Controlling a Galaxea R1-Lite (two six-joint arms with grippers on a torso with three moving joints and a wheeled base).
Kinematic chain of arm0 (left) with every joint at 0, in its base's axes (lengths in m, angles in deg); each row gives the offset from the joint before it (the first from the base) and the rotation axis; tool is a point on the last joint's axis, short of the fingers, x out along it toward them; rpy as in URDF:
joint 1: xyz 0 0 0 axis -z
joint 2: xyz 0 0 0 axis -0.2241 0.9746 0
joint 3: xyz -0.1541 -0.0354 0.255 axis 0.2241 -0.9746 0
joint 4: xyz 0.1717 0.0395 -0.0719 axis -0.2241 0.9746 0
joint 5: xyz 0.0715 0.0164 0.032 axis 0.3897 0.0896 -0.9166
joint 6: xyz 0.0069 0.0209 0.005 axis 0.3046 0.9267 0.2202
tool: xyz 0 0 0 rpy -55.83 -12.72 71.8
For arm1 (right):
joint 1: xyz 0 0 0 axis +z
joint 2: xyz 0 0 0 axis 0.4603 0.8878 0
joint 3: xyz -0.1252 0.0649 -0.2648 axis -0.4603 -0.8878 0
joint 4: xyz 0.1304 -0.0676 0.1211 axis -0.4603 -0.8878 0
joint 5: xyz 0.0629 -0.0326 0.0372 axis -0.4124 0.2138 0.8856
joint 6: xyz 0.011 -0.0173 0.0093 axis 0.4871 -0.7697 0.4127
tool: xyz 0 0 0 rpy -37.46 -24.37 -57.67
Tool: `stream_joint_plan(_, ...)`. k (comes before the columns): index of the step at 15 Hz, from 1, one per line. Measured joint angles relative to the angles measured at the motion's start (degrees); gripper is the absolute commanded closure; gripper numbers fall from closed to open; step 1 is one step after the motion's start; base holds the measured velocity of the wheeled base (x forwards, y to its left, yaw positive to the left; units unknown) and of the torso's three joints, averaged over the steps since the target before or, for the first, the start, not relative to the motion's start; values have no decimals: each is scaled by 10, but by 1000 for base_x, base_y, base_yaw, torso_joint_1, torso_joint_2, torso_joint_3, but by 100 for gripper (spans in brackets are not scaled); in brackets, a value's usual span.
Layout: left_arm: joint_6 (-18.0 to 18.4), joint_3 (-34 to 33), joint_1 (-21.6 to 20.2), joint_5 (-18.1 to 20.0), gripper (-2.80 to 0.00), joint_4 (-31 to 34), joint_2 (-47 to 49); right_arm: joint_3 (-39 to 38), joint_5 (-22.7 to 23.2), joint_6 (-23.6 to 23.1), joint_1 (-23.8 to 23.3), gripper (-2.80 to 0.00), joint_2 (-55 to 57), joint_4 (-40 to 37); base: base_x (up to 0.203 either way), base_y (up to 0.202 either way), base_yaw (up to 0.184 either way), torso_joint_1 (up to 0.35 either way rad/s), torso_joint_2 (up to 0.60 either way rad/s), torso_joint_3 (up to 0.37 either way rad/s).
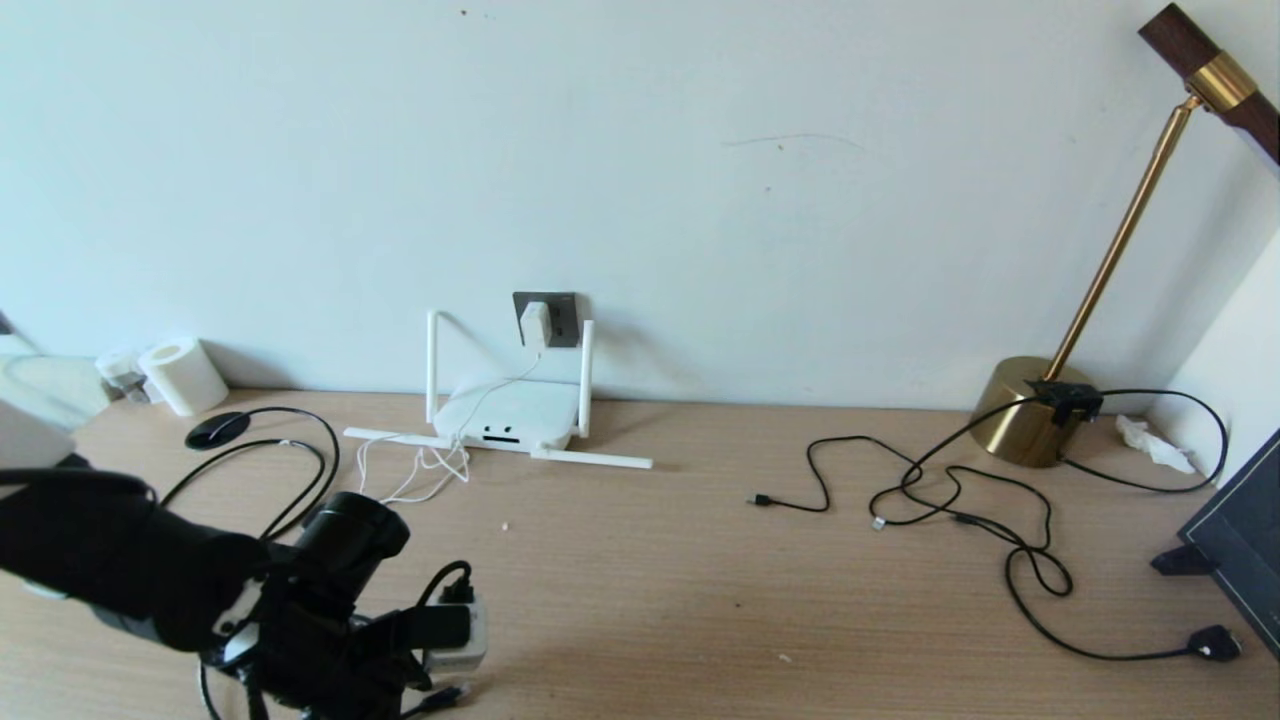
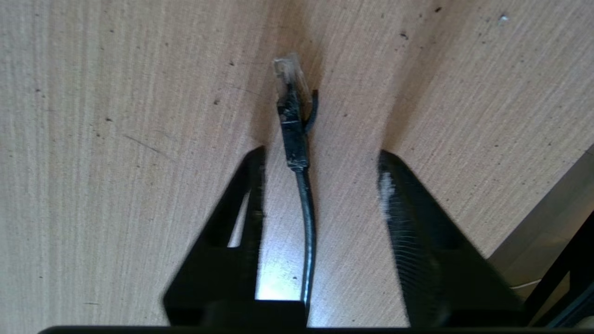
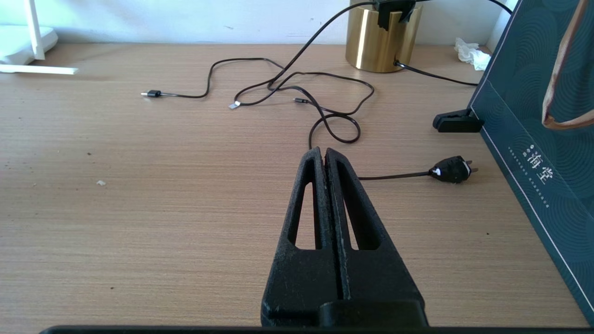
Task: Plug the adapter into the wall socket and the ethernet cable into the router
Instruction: Pick up cable
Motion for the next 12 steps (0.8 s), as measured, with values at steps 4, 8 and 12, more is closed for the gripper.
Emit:
stream_joint_plan(4,0,-6,-3,0,0,0,-1,0,0,0,0,0,0,0,0,0,0,0,0,0)
stream_joint_plan(8,11,-15,-7,0,0,5,-12,0,0,0,0,0,0,0,0,0,0,0,0,0)
stream_joint_plan(12,47,35,-6,32,0,7,-48,0,0,0,0,0,0,0,0,0,0,0,0,0)
